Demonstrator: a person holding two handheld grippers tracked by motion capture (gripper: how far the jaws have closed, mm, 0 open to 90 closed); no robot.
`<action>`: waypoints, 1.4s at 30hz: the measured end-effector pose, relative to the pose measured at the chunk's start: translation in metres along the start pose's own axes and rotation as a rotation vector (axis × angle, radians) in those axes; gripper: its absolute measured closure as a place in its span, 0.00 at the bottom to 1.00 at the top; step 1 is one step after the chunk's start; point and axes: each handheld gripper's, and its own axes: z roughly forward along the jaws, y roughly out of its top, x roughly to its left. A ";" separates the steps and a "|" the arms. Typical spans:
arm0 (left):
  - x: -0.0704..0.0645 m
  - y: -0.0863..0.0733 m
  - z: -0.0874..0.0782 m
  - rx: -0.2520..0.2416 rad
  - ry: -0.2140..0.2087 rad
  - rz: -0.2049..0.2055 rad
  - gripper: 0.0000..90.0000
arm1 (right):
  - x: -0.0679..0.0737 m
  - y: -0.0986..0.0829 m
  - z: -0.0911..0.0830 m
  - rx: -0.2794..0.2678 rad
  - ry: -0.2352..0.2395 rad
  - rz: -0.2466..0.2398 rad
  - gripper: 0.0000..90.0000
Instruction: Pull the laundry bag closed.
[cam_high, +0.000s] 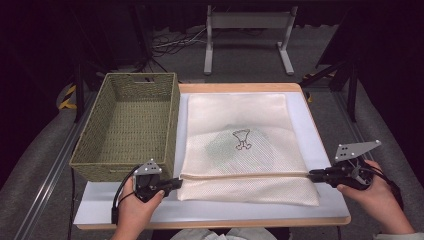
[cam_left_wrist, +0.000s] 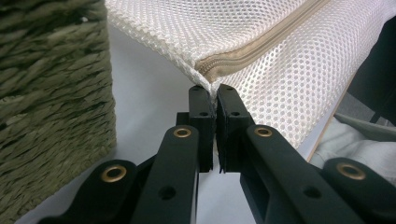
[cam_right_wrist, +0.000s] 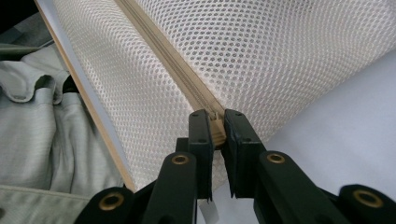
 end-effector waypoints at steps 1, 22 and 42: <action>0.000 0.000 0.000 0.000 0.000 0.000 0.96 | 0.000 0.000 0.000 0.000 0.000 0.000 0.91; -0.001 -0.001 -0.001 0.008 -0.016 0.021 0.82 | -0.003 -0.006 0.002 0.010 0.012 0.054 0.76; -0.017 0.010 -0.017 -0.112 -0.042 0.259 0.39 | 0.008 0.019 0.003 -0.248 -0.080 0.063 0.62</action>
